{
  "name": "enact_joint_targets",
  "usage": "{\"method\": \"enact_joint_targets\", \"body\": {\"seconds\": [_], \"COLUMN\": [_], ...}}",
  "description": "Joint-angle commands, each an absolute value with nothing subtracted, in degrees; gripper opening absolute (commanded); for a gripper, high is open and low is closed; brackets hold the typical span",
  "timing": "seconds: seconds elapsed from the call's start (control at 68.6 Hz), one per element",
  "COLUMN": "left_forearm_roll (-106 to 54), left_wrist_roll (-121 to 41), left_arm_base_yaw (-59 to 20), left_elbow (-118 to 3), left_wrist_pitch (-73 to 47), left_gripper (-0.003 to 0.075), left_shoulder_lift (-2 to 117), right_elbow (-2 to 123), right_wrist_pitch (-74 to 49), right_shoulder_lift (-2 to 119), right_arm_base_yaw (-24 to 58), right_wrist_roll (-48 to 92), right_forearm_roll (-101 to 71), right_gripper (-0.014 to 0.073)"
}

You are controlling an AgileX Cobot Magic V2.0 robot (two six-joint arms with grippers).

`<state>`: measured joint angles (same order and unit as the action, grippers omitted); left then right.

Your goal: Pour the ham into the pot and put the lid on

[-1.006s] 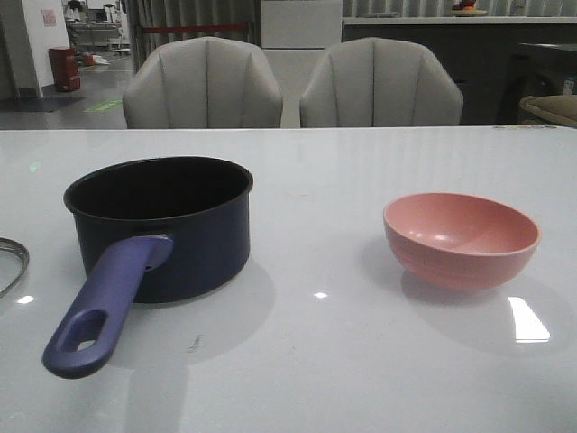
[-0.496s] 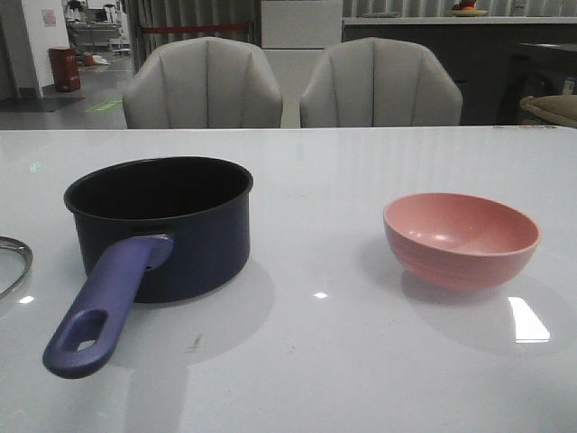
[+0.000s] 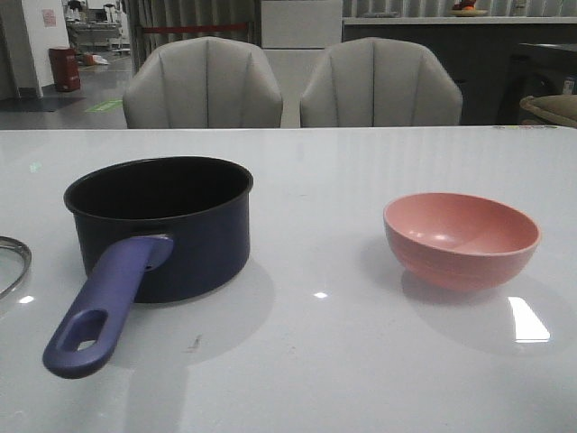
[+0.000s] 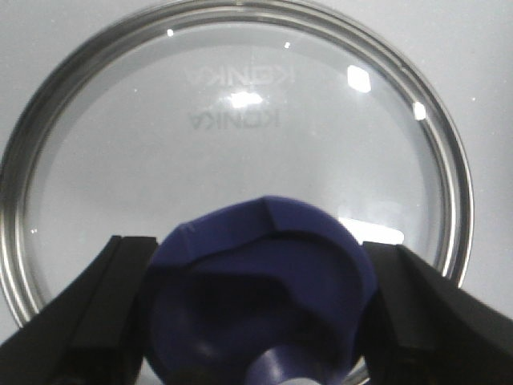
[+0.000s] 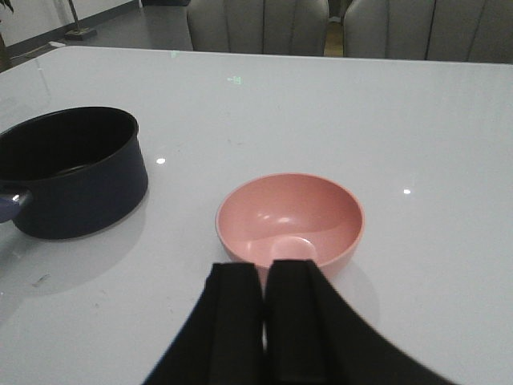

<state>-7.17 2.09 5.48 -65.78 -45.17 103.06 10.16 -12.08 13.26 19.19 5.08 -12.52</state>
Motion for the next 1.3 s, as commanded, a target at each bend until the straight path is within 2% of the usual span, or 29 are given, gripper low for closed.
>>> {"method": "enact_joint_targets", "body": {"seconds": [0.0,0.467,0.744,0.977,1.283], "left_forearm_roll": [-7.7,-7.9,-7.9,-7.8,-5.0], "left_wrist_roll": [2.3,2.2,0.0,-0.9,-2.2], "left_arm_base_yaw": [5.0,3.8,-8.2,-18.6,-23.6], "left_elbow": [-67.2,-70.3,-83.5,-92.5,-101.5], "left_wrist_pitch": [-43.5,-43.2,-48.8,-54.8,-64.6], "left_gripper": [0.0331,0.0331,0.033,0.033,0.033], "left_shoulder_lift": [98.6,91.4,89.4,95.1,104.1], "right_elbow": [11.7,11.7,11.7,11.7,11.7], "right_wrist_pitch": [-7.5,-7.5,-7.5,-7.5,-7.5], "right_shoulder_lift": [13.5,13.5,13.5,13.5,13.5], "right_arm_base_yaw": [19.2,19.2,19.2,19.2,19.2], "right_wrist_roll": [5.8,5.8,5.8,5.8,5.8], "right_forearm_roll": [-12.9,-12.9,-12.9,-12.9,-12.9], "right_gripper": [0.0169,0.0169,0.0169,0.0169,0.0169]}}
